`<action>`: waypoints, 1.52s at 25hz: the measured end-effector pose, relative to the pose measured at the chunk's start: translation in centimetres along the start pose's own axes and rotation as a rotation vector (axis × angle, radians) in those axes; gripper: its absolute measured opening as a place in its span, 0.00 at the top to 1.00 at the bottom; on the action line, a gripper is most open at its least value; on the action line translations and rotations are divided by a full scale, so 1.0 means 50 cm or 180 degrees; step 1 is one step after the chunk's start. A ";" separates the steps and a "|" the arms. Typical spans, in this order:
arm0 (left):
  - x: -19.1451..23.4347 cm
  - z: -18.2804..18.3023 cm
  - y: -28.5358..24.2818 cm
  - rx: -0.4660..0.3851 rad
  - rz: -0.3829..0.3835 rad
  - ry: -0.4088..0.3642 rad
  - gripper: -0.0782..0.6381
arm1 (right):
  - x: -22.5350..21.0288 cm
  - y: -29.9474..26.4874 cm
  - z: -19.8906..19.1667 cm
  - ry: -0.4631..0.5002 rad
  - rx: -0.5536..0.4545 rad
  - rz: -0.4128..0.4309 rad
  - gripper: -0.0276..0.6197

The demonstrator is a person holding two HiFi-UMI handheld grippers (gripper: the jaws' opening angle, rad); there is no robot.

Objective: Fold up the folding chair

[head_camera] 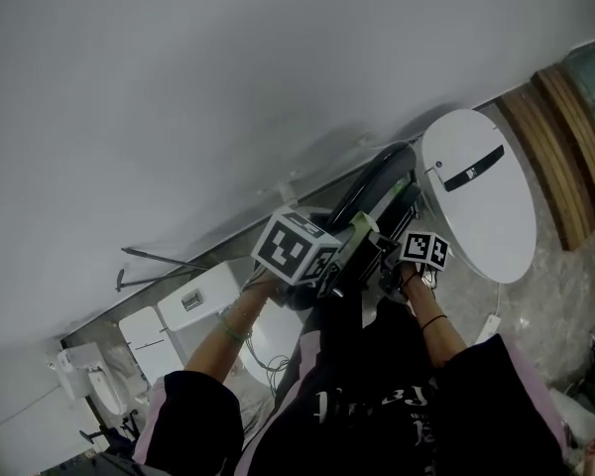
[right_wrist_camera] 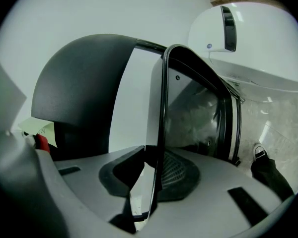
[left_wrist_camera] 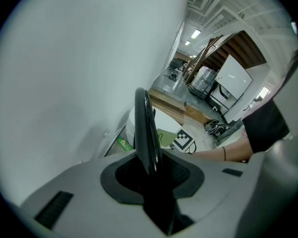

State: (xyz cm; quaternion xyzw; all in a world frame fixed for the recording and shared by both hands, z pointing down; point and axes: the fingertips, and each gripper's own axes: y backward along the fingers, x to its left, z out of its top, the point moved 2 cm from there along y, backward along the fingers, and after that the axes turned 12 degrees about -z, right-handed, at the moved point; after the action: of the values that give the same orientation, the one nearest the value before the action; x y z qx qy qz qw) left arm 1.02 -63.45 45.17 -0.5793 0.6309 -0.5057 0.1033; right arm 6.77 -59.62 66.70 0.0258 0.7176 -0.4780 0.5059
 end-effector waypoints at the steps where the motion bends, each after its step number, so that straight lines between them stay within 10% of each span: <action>1: 0.016 0.002 0.007 0.0013 -0.0029 -0.0012 0.77 | 0.010 -0.012 0.006 -0.0008 -0.0022 -0.0019 0.84; 22: 0.330 0.087 0.169 0.0336 0.0046 -0.0561 0.76 | 0.243 -0.272 0.142 -0.0356 -0.0599 0.0078 0.84; 38: 0.410 0.095 0.200 -0.0042 -0.0100 -0.0220 0.76 | 0.294 -0.333 0.171 -0.0162 -0.0545 0.0165 0.83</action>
State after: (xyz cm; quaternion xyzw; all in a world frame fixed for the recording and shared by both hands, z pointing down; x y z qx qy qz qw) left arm -8.14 -84.85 44.69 -0.6068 0.6211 -0.4829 0.1133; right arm -3.05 -81.29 66.37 -0.0111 0.7418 -0.4022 0.5365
